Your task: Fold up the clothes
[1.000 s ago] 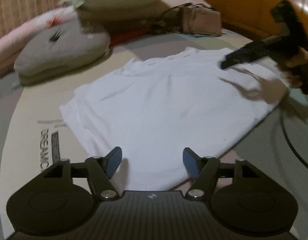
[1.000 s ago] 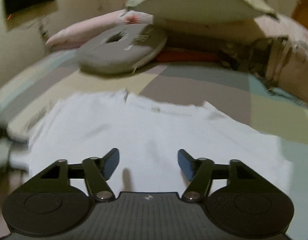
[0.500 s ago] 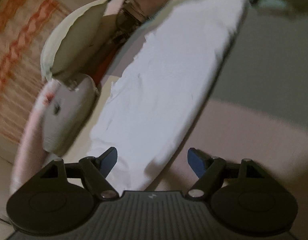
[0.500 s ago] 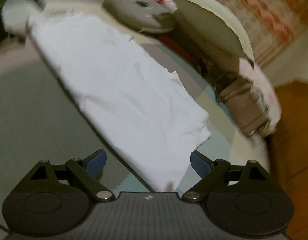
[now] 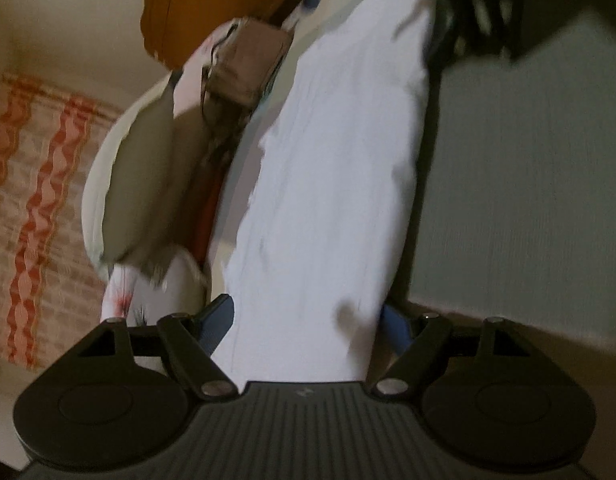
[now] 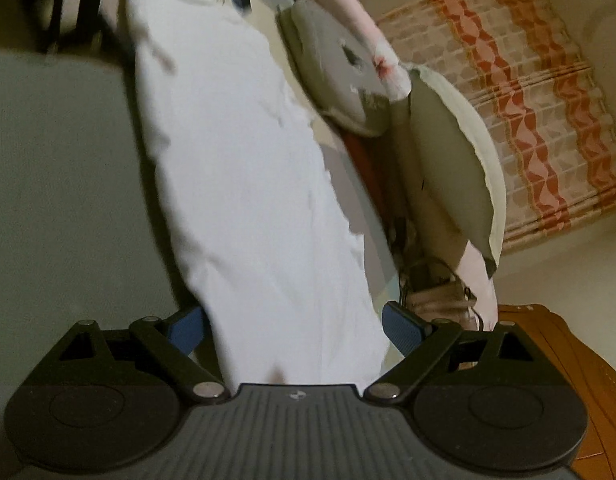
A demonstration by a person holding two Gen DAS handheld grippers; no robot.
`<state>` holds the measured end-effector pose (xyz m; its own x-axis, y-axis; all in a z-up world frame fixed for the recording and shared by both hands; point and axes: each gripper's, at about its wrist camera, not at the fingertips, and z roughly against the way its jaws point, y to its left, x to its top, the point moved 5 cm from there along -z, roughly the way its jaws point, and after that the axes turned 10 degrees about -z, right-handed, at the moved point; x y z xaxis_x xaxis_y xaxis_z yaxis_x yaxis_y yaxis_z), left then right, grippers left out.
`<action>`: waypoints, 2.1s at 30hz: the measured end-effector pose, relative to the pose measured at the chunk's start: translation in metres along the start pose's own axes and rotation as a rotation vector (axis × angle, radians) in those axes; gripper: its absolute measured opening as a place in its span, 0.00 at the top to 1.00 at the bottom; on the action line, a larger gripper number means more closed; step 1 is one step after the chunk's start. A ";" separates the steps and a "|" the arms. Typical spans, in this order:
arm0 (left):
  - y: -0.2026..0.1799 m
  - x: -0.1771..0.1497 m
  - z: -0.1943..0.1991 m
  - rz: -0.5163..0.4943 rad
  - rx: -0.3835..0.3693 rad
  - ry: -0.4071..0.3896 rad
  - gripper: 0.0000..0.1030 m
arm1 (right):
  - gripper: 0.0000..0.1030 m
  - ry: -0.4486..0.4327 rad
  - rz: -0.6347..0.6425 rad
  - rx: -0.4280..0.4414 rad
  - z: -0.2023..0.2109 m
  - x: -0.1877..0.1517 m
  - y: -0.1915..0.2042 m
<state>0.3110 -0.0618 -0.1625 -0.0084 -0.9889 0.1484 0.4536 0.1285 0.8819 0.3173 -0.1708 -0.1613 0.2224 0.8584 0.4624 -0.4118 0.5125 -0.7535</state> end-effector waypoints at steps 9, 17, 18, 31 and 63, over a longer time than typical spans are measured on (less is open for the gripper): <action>0.007 -0.016 -0.010 -0.043 0.008 0.065 0.22 | 0.07 0.008 -0.006 -0.021 -0.008 -0.004 -0.006; 0.009 -0.040 -0.021 -0.093 0.057 0.173 0.26 | 0.09 0.092 -0.037 -0.082 -0.019 -0.030 -0.022; 0.007 -0.033 -0.022 -0.104 0.069 0.162 0.26 | 0.12 0.074 -0.028 -0.074 -0.020 -0.023 -0.017; 0.004 -0.049 -0.035 -0.117 0.065 0.191 0.54 | 0.24 0.097 0.004 -0.064 -0.039 -0.025 -0.023; -0.024 -0.030 0.095 -0.129 -0.113 0.154 0.98 | 0.95 0.154 -0.070 0.187 0.095 -0.017 0.003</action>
<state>0.2156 -0.0281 -0.1452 0.0597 -0.9974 -0.0402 0.5545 -0.0003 0.8322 0.2286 -0.1855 -0.1270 0.3819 0.8218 0.4228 -0.5441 0.5697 -0.6159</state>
